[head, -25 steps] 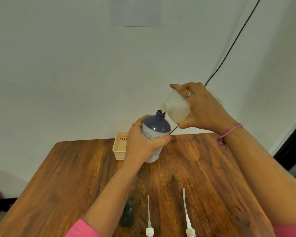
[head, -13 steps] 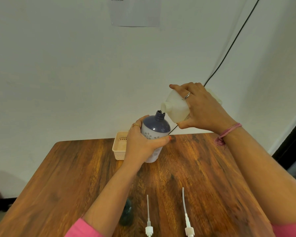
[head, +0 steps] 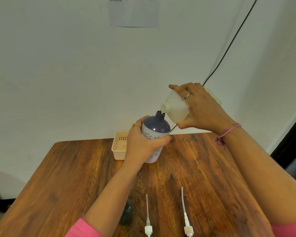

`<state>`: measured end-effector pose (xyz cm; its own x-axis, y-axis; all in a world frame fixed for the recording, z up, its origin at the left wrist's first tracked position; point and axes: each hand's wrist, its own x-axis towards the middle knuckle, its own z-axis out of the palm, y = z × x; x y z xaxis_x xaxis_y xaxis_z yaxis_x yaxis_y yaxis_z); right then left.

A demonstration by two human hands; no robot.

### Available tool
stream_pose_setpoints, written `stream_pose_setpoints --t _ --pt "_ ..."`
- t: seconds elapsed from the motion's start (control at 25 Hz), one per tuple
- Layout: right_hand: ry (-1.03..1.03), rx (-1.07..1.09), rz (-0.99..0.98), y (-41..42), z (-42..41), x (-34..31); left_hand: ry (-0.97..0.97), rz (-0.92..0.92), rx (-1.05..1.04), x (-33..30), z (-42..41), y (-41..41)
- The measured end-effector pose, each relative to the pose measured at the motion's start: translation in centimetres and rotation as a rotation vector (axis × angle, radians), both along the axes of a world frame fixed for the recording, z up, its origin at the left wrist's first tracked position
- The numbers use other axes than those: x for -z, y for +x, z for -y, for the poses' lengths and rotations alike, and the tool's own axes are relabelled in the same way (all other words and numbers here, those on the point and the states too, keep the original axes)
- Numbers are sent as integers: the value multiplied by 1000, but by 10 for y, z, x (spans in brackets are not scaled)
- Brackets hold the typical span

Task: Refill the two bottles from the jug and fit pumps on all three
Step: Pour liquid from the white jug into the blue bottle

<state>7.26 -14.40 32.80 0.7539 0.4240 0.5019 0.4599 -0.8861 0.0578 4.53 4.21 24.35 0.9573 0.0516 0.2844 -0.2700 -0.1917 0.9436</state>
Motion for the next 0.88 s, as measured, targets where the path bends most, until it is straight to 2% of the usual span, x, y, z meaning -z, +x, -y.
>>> stream_pose_setpoints --t 0.64,0.88 --pt "84 -3 -61 -2 9 13 -43 -30 25 5 6 -3" --pt "338 -8 -182 1 22 35 -73 -51 27 12 15 -6"
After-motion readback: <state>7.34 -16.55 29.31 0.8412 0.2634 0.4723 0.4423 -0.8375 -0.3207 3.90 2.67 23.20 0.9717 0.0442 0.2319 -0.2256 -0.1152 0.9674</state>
